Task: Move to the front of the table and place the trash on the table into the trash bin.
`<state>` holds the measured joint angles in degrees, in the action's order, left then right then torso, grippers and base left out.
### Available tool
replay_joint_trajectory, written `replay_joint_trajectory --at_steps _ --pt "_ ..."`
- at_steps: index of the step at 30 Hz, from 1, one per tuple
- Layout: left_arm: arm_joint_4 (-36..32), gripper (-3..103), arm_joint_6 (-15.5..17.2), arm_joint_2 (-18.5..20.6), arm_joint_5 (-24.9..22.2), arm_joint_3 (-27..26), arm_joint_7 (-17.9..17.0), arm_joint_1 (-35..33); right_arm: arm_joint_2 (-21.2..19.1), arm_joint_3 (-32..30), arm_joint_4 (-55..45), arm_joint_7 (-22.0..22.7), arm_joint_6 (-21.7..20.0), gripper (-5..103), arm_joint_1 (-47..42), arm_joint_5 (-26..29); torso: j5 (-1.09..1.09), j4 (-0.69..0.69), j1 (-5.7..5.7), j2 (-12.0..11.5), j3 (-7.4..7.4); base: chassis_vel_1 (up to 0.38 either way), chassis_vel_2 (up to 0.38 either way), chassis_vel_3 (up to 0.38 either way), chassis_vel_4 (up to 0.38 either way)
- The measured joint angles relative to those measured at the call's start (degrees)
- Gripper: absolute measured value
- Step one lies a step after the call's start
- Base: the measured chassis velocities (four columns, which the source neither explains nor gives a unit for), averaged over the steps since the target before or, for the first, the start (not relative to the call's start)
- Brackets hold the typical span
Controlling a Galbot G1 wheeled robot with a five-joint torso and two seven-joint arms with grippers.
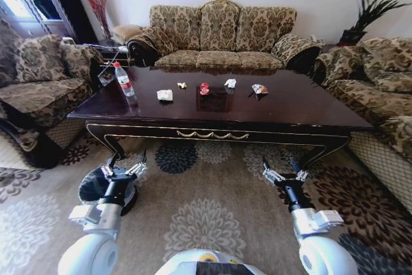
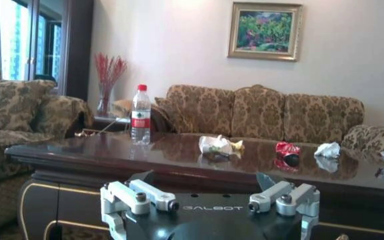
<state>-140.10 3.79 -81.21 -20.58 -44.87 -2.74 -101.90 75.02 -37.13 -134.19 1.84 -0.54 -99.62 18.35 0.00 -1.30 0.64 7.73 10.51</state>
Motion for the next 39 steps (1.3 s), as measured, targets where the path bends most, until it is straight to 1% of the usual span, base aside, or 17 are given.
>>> replay_joint_trajectory --at_steps 2,10,25,39 --pt "0.0 100 -1.0 0.0 -0.2 0.0 -0.1 0.0 0.1 0.1 0.0 -0.4 0.1 100 -0.1 -0.2 0.0 0.0 0.0 0.0 0.0 0.0 0.0 0.0 0.0" --pt "-0.1 100 -2.2 0.0 -1.1 -0.2 -0.3 -0.2 1.0 0.8 0.0 -0.3 0.1 100 0.0 -0.5 0.0 0.0 0.0 0.0 0.0 0.0 0.0 0.0 0.0" --pt "0.5 100 -2.6 -0.2 -1.0 -0.3 -0.9 -0.3 1.5 1.4 0.7 -1.9 1.0 100 0.0 -0.8 0.0 0.0 0.0 0.0 0.0 0.0 0.0 0.0 0.0" --pt "1.0 100 -2.7 -0.1 -0.4 -0.2 -0.2 -0.2 1.8 1.2 0.4 -2.0 1.2 100 -0.2 -0.8 0.0 0.0 0.0 0.0 0.0 0.0 0.0 0.0 0.0"
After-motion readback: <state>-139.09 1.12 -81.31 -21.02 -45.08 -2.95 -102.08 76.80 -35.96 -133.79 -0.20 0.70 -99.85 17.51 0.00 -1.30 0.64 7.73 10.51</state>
